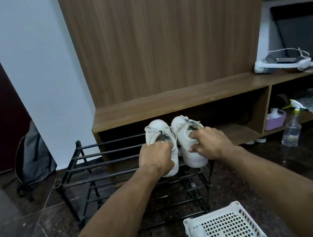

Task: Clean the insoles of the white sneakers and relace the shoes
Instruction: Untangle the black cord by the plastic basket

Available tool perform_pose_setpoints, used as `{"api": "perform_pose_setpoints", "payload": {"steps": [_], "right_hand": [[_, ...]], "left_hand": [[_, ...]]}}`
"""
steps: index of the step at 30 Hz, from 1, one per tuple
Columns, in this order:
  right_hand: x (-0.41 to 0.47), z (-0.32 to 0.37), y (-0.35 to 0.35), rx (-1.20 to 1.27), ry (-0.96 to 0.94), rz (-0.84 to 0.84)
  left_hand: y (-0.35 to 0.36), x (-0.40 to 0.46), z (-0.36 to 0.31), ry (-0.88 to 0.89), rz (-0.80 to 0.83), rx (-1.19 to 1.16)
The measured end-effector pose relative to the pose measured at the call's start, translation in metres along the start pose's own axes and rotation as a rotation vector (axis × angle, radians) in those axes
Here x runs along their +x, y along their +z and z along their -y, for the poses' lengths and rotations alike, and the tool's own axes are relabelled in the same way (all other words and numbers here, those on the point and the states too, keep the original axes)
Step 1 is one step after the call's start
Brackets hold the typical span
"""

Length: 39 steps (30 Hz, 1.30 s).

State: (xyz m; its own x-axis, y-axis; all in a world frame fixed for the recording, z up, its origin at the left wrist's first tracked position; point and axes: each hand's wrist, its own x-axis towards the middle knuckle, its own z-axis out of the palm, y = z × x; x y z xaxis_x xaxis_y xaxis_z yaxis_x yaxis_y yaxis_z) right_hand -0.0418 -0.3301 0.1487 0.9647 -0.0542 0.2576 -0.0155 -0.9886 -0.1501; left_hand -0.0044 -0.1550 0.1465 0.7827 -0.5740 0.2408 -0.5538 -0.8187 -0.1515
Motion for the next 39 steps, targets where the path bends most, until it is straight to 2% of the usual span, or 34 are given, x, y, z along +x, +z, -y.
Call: {"api": "perform_pose_setpoints", "payload": {"steps": [9, 12, 16, 23, 25, 27, 29, 31, 34, 36, 39], "right_hand": [[0.065, -0.028, 0.052, 0.027, 0.008, -0.066], [0.067, -0.033, 0.068, 0.066, -0.004, -0.038], [0.065, -0.035, 0.076, 0.119, -0.019, -0.069], [0.064, -0.03, 0.079, 0.026, 0.015, -0.04], [0.055, -0.027, 0.085, 0.036, 0.044, -0.118], [0.038, -0.021, 0.095, 0.08, 0.04, -0.315], [0.013, -0.01, 0.112, 0.097, -0.02, -0.515], [-0.018, 0.009, 0.138, 0.133, -0.093, -0.601], [-0.067, 0.045, 0.182, 0.213, -0.171, -0.476], [-0.1, 0.068, 0.212, 0.224, -0.209, -0.27], [-0.153, 0.115, 0.262, 0.202, -0.301, 0.145]], "left_hand": [[0.039, 0.069, 0.007, -0.011, 0.015, 0.006], [0.054, 0.07, 0.008, -0.046, 0.052, -0.042], [0.064, 0.07, 0.006, -0.07, 0.017, -0.094], [0.074, 0.068, 0.015, -0.026, 0.03, -0.143], [0.082, 0.061, 0.019, 0.031, -0.011, -0.17], [0.089, 0.046, 0.024, 0.072, -0.126, -0.21], [0.102, 0.018, 0.03, 0.049, -0.221, -0.281], [0.124, -0.022, 0.039, -0.019, -0.251, -0.347], [0.164, -0.09, 0.055, -0.152, -0.18, -0.402], [0.19, -0.136, 0.062, -0.221, -0.072, -0.44], [0.227, -0.225, 0.072, -0.399, 0.155, -0.488]]}}
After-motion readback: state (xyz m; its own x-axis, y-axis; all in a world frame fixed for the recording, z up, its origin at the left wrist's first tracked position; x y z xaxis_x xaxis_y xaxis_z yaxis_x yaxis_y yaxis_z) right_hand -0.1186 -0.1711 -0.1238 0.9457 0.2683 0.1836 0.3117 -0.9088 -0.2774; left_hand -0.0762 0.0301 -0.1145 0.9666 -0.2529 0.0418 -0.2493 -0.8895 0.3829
